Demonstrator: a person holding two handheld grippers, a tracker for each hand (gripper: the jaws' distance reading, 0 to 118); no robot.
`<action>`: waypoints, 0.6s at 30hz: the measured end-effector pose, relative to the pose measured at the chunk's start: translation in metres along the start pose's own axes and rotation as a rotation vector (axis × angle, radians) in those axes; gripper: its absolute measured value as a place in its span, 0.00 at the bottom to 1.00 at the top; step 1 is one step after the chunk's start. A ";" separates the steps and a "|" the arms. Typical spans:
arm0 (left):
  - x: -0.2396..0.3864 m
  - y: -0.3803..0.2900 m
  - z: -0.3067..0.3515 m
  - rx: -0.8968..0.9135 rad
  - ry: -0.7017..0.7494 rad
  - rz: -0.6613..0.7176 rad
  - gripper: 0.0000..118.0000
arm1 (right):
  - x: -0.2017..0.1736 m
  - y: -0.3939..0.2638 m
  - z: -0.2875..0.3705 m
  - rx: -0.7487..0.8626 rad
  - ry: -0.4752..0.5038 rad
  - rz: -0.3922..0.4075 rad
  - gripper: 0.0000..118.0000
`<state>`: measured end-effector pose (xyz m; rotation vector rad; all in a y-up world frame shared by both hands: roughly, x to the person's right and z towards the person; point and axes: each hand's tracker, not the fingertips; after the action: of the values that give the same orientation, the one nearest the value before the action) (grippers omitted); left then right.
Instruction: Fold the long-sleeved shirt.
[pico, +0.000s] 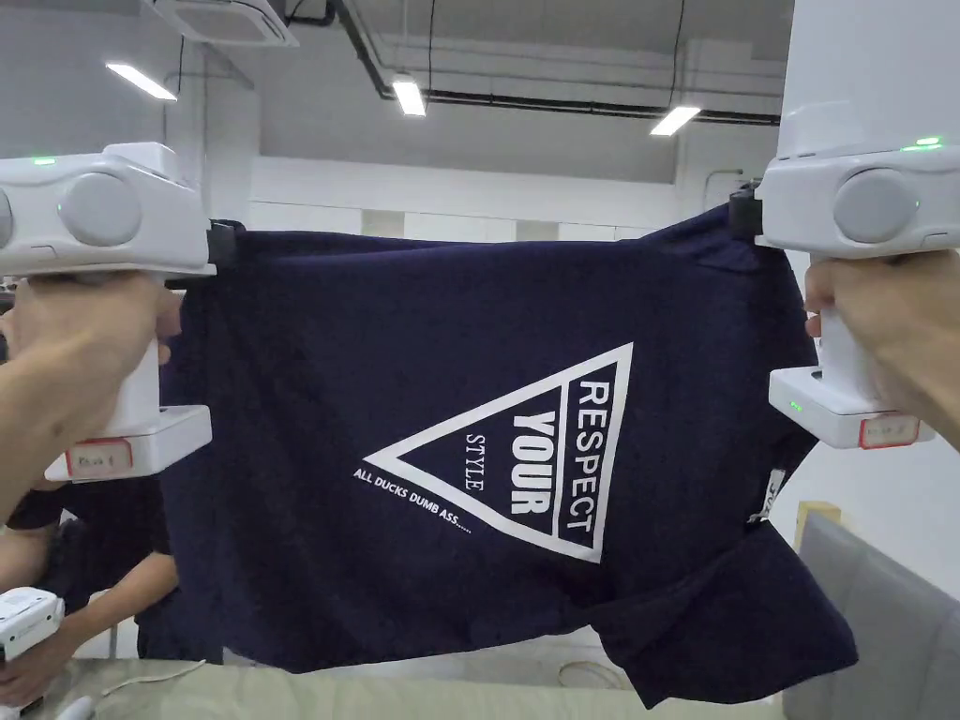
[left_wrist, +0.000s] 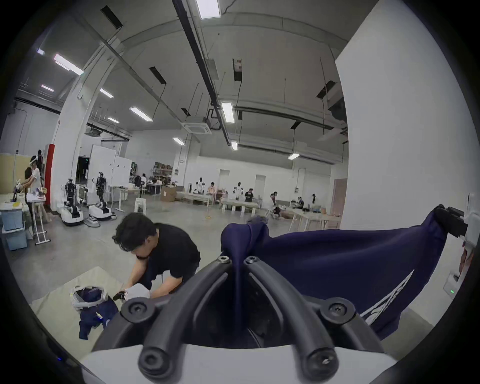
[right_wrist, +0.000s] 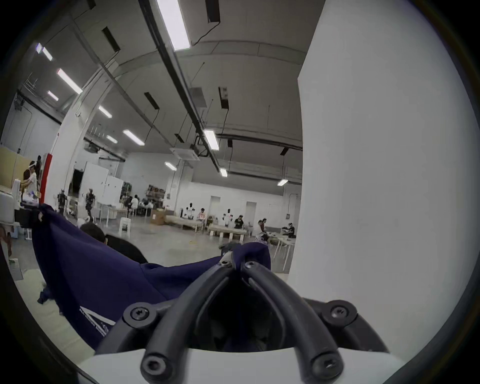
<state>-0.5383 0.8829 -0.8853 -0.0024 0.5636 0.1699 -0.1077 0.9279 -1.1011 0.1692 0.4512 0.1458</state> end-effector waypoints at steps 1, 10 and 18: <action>-0.003 -0.015 -0.005 -0.023 -0.019 0.008 0.07 | -0.002 -0.016 -0.002 -0.020 0.008 -0.008 0.00; -0.025 -0.225 0.016 -0.329 -0.040 -0.016 0.07 | -0.013 -0.216 0.026 -0.354 0.113 -0.010 0.00; -0.049 -0.366 0.136 -0.486 -0.113 0.019 0.07 | 0.001 -0.333 0.163 -0.515 0.211 -0.009 0.00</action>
<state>-0.4482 0.5212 -0.7601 -0.4568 0.3985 0.3201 -0.0006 0.5820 -1.0221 -0.3567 0.6095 0.2674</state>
